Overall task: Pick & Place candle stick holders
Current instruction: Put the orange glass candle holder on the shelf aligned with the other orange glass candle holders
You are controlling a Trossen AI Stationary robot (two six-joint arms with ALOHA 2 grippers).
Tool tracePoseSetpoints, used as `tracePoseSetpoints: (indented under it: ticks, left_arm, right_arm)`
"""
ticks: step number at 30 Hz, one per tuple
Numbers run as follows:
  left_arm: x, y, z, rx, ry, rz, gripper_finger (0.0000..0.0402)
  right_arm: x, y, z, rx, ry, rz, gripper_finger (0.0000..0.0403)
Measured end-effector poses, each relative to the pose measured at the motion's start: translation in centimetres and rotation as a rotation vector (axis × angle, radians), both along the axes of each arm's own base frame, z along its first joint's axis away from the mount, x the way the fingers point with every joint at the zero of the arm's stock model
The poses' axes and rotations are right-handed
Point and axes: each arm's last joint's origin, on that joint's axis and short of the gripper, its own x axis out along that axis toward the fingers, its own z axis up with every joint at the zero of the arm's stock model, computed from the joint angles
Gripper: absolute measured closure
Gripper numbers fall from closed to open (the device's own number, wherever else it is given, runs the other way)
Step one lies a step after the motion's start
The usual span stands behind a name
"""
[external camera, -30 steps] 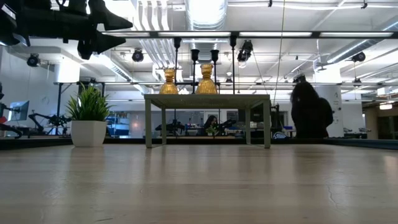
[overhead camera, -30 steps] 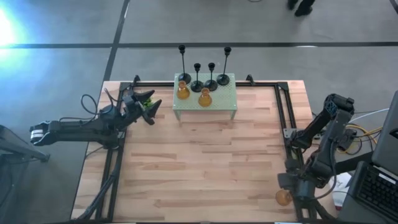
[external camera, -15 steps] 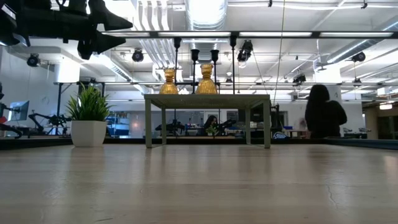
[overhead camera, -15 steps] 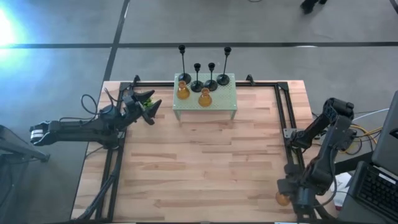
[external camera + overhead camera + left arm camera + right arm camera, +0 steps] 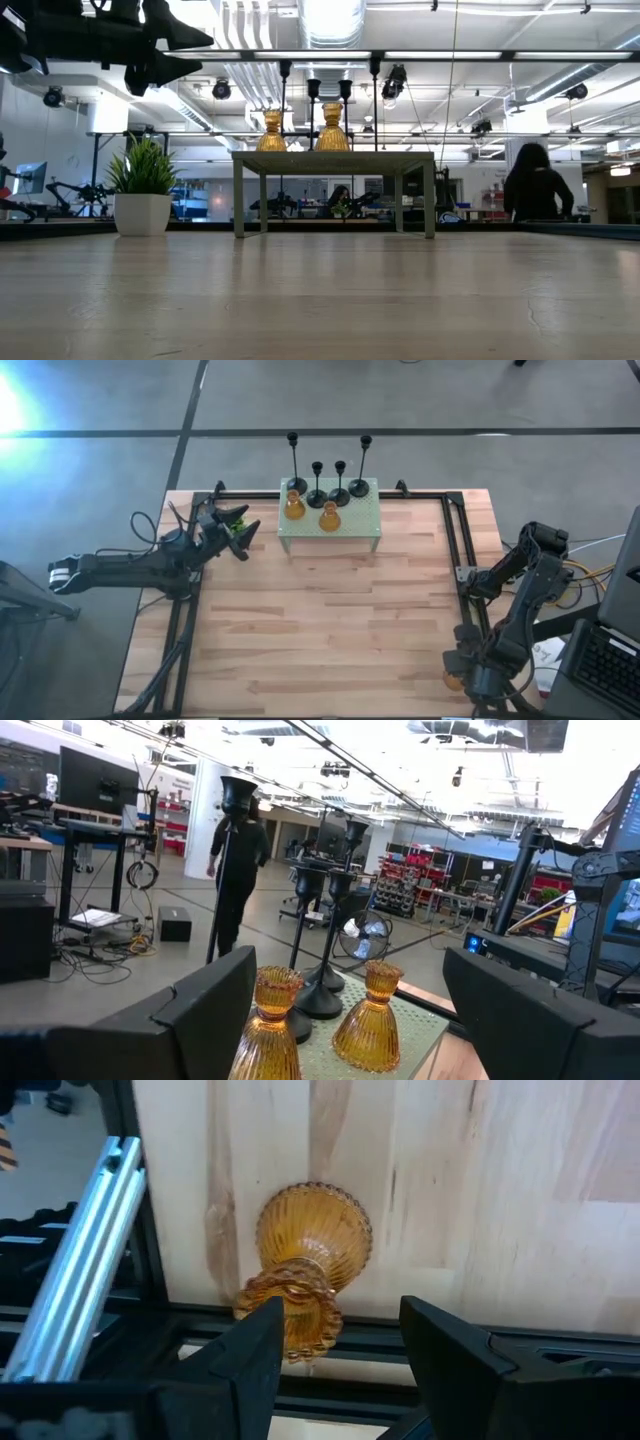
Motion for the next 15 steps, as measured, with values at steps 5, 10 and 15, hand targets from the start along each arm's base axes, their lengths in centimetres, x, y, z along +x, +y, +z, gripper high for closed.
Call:
tracePoseSetpoints:
  ticks: [5, 10, 15]
  left_arm:
    - [0.00, 0.00, 0.00, 0.000, 0.000, 0.000, 0.0076]
    - [0.00, 0.00, 0.00, 0.000, 0.000, 0.000, 0.0076]
    - [0.00, 0.00, 0.00, 0.000, 0.000, 0.000, 0.0076]
  right_arm:
    - [-0.09, -0.18, -0.30, -0.011, 0.006, -0.007, 0.0211]
    - [-0.06, -0.15, -0.61, -0.002, 0.000, -0.006, 0.0211]
    - [-0.16, -0.36, -1.05, -0.019, 0.007, -0.015, 0.0217]
